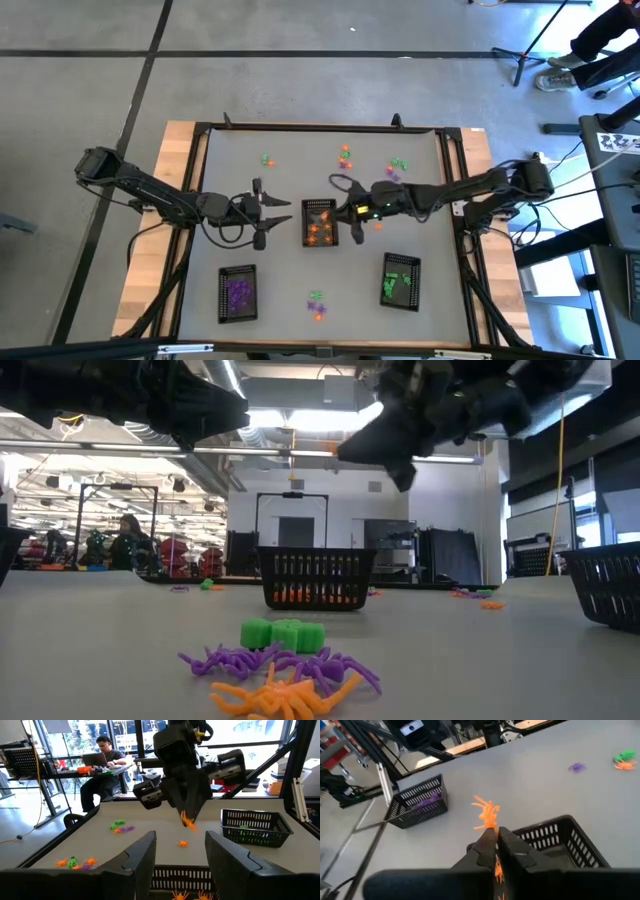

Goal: Sort Halloween decoration
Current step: Put the orange spider toy into the top black bin

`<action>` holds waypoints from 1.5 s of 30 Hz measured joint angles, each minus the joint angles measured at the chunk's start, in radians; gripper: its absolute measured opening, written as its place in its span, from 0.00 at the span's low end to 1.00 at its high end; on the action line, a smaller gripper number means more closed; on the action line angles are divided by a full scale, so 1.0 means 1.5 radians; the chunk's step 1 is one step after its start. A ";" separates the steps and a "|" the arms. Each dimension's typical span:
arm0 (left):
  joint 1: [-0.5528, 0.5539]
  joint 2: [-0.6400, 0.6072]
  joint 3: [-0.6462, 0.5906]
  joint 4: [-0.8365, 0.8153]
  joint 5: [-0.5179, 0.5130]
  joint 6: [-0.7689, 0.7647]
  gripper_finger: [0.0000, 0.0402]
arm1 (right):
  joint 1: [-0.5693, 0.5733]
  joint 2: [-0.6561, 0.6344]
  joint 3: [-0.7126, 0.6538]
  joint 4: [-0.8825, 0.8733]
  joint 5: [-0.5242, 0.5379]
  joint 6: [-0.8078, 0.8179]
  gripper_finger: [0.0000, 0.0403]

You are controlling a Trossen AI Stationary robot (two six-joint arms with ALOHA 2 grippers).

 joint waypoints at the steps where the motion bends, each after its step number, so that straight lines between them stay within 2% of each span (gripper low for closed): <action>1: 0.000 0.000 0.000 0.001 0.000 0.000 0.40 | 0.000 0.010 0.015 -0.023 -0.001 -0.012 0.07; 7: 0.000 0.000 0.000 -0.002 0.000 -0.016 0.40 | 0.000 0.053 0.092 -0.154 -0.029 -0.060 0.27; 9: 0.000 0.000 0.000 -0.005 0.001 -0.016 0.40 | 0.000 0.055 0.113 -0.206 0.000 -0.063 0.34; 12: 0.000 0.000 0.000 -0.008 0.000 -0.016 0.40 | 0.000 0.046 0.159 -0.357 0.084 -0.065 0.41; 16: 0.000 0.000 0.000 -0.012 0.001 -0.016 0.40 | 0.014 0.025 0.187 -0.506 0.143 -0.050 0.44; 21: 0.000 0.000 0.000 -0.013 -0.001 -0.011 0.40 | 0.043 0.014 0.185 -0.697 0.128 0.012 0.42; 23: 0.000 0.000 0.000 -0.013 -0.002 -0.005 0.40 | 0.061 0.014 0.174 -0.731 0.139 0.047 0.41; 27: 0.000 0.000 0.000 -0.012 -0.005 0.004 0.40 | 0.095 0.014 0.121 -0.726 0.152 0.074 0.41; 32: 0.000 0.000 0.000 -0.009 -0.008 0.004 0.40 | 0.095 0.008 0.039 -0.699 0.154 0.126 0.40; 39: 0.000 0.000 0.000 0.004 -0.022 0.006 0.40 | 0.052 0.001 -0.048 -0.587 0.157 0.128 0.40; 45: 0.000 0.000 0.000 0.007 -0.023 0.003 0.40 | 0.008 -0.003 -0.088 -0.533 0.132 0.114 0.40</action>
